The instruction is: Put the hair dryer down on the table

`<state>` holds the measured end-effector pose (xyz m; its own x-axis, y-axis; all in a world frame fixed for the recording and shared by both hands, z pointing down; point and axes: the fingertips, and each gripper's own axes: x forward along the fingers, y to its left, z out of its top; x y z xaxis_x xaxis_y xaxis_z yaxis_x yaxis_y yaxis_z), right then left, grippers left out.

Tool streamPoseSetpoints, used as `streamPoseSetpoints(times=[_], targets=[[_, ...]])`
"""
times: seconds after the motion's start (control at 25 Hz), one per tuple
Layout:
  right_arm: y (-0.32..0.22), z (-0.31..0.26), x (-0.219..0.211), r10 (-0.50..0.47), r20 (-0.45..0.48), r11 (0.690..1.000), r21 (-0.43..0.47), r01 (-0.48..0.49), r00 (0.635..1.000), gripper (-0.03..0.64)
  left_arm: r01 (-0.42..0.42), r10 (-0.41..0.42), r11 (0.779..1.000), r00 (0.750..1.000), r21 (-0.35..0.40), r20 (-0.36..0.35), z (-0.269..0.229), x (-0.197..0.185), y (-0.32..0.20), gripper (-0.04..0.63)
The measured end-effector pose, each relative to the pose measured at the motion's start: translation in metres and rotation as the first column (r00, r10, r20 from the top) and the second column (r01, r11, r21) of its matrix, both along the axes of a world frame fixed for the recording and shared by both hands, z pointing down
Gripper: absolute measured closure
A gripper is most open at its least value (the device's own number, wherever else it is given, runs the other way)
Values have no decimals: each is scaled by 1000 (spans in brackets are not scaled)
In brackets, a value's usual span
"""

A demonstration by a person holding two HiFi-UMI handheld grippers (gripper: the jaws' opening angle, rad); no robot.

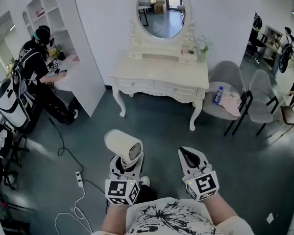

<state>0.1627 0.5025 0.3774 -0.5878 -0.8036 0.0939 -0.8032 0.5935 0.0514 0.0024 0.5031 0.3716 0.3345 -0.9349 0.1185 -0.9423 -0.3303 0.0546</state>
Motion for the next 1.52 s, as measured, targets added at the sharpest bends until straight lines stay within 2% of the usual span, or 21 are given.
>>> streamPoseSetpoints(times=[0.32,0.6,0.76,1.0,1.32,1.52], targets=[[-4,7,-1,-7,-8,1000,-8,7,1000,598,8,-8,1000,1000,14,-3,2,2,-5,350],[-14,15,0,-9,18,999,-32,10,1000,598,9,-9,1000,1000,-6,-12,13,2,-13,350],[-27,19,-13,-18,28,999,-45,19,999,598,14,-15,1000,1000,-20,-23,17,-11,-23,350],[-72,23,-55,-22,23,998,-58,23,999,598,25,-26,999,999,-23,-30,22,-54,-66,350],[-155,20,-130,-3,24,998,-58,4,1000,598,16,-16,1000,1000,-20,-26,20,-136,-147,350],[-198,21,-169,7,17,997,-73,-6,1000,598,17,-20,999,999,-46,-49,24,-179,-192,350]])
